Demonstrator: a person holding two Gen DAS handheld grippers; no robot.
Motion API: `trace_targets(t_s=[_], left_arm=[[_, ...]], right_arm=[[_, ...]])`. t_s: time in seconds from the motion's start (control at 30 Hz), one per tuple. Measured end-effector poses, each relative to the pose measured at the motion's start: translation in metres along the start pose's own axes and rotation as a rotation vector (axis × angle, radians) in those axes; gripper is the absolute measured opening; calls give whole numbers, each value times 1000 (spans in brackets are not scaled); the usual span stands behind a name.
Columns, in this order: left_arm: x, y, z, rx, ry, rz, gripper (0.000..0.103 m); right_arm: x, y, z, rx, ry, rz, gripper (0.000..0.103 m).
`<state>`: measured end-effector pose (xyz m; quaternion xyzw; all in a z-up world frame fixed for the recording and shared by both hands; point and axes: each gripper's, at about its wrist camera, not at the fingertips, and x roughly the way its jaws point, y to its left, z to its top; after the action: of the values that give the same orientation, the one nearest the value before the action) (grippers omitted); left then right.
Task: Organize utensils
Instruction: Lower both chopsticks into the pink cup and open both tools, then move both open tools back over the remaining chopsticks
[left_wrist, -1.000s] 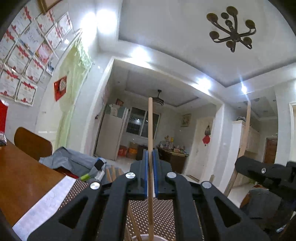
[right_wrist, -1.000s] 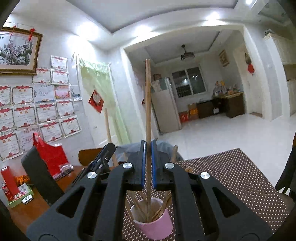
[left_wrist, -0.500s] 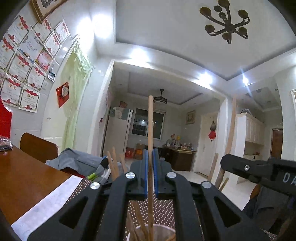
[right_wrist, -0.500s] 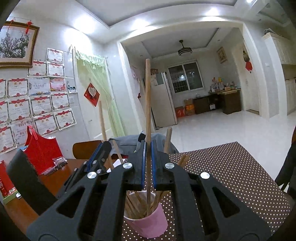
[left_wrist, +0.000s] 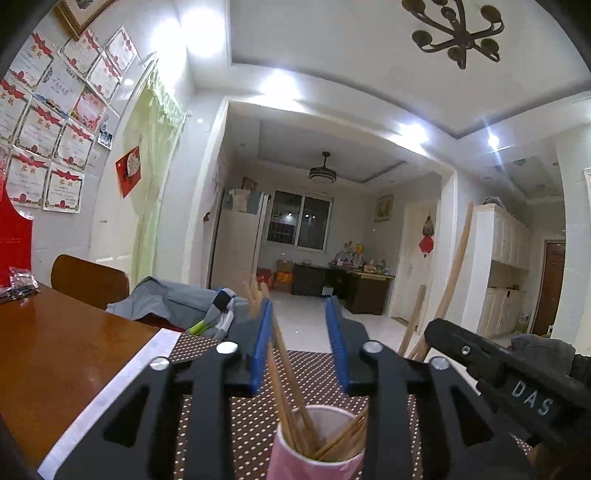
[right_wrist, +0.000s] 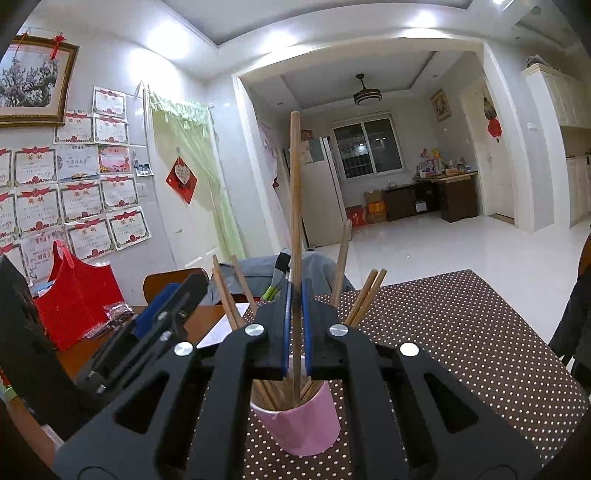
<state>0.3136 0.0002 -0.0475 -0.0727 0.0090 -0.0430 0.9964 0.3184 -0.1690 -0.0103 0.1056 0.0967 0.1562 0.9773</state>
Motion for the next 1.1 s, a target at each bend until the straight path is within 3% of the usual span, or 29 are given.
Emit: trace_targets(t_s=[0.2, 0.9, 0.97, 1.1], left_arm=[[-12, 9, 5, 17, 27, 27, 42], [-74, 30, 29, 35, 79, 100, 45], [-84, 29, 33, 35, 77, 100, 49], [-104, 25, 37, 40, 70, 91, 54]], right_arm=[[1, 6, -6, -14, 22, -16, 6], [-44, 40, -3, -92, 21, -96, 8], [-49, 47, 0, -97, 18, -98, 9], [-69, 54, 1, -105, -1, -102, 29]])
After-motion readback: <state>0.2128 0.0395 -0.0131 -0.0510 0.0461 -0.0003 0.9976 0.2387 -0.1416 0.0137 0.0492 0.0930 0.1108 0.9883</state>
